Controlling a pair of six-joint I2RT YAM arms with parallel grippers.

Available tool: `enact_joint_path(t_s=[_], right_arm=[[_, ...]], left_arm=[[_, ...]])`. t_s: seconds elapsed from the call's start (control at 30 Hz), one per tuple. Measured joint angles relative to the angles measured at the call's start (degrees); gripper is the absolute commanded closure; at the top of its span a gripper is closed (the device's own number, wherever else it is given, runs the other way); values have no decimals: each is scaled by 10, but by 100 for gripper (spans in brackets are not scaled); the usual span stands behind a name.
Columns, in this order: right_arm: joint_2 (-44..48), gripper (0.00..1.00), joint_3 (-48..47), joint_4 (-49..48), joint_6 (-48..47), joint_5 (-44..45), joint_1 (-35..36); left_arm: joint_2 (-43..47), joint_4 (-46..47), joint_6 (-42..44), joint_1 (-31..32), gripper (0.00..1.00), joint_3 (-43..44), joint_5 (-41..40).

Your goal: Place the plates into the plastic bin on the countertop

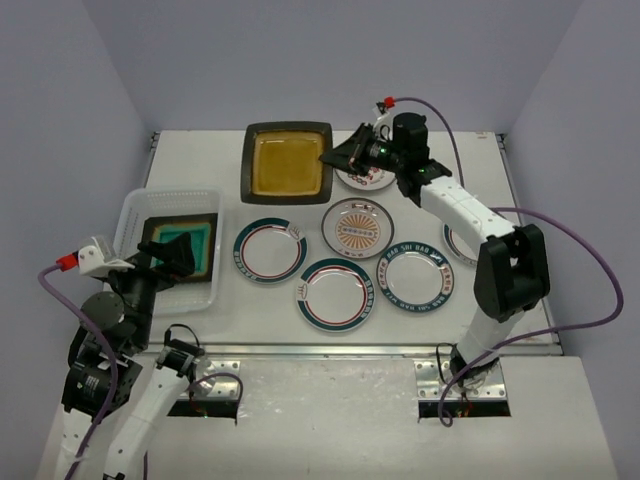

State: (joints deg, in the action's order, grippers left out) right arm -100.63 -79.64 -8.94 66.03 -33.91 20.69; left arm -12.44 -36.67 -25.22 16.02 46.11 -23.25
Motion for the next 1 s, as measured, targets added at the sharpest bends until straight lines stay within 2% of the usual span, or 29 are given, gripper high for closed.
enact_joint_path(t_s=[0.2, 0.4, 0.53, 0.8, 1.0], right_arm=[[3, 100, 70, -30, 36, 40, 108], [-52, 100, 67, -59, 59, 79, 229], [-112, 100, 21, -43, 61, 112, 271], [-244, 100, -122, 5, 72, 203, 303], [-293, 100, -211, 55, 79, 261, 325]], left_arm=[[59, 4, -16, -2, 0, 3, -33], [106, 1, -37, -4, 0, 3, -75], [110, -1, -45, -4, 0, 3, -87], [96, -5, -49, -7, 0, 2, -91], [99, -12, -54, -8, 0, 2, -105]])
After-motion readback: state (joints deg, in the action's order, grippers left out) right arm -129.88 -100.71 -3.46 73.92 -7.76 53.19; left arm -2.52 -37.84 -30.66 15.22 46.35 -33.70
